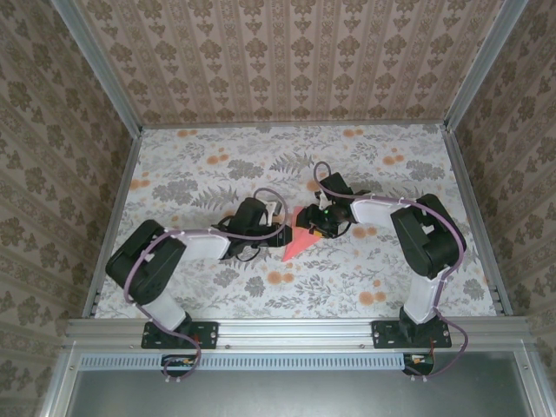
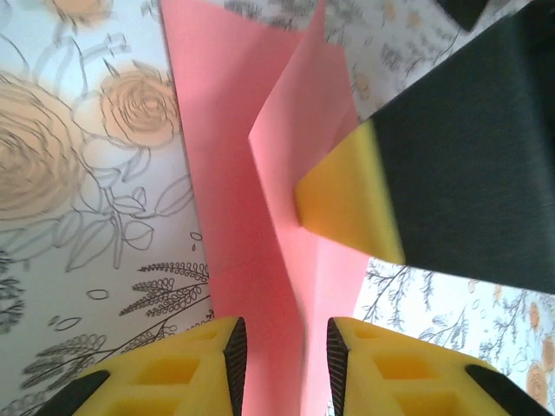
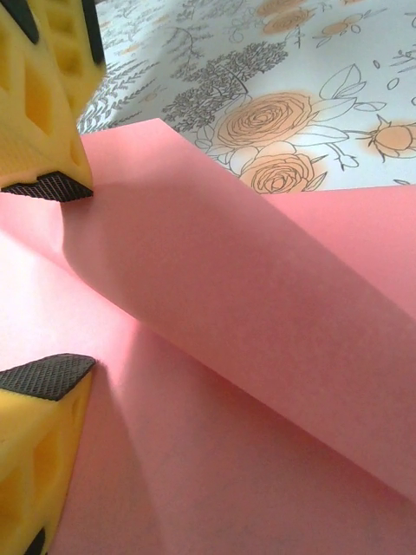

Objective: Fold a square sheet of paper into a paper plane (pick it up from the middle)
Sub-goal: Fourth fold the wing at the center of the table.

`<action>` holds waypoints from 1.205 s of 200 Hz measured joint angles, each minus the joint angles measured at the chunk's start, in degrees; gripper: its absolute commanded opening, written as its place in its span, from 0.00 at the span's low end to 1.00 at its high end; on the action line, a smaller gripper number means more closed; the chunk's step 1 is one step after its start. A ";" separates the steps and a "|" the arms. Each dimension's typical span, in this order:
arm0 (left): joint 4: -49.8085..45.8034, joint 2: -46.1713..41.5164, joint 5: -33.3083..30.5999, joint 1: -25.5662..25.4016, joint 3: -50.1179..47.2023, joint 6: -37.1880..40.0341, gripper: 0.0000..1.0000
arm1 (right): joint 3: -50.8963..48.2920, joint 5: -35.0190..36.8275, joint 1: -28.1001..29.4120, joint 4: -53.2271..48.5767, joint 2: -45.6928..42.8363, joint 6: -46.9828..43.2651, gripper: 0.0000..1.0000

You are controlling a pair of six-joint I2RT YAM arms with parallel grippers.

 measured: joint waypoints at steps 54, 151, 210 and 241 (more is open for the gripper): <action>0.15 -3.06 0.00 -0.26 -0.24 -0.87 0.23 | 1.70 1.90 0.76 -2.54 0.68 -0.17 0.56; 0.76 4.63 2.45 -1.88 2.69 -1.31 0.16 | 2.84 3.98 1.27 -4.42 1.25 -0.17 0.55; 0.37 5.64 1.81 -1.88 2.69 -1.33 0.14 | 2.84 4.33 1.46 -4.48 1.16 -0.63 0.58; 0.28 5.64 1.20 -1.88 2.69 -1.33 0.14 | 2.82 4.07 1.60 -4.09 0.83 -1.51 0.63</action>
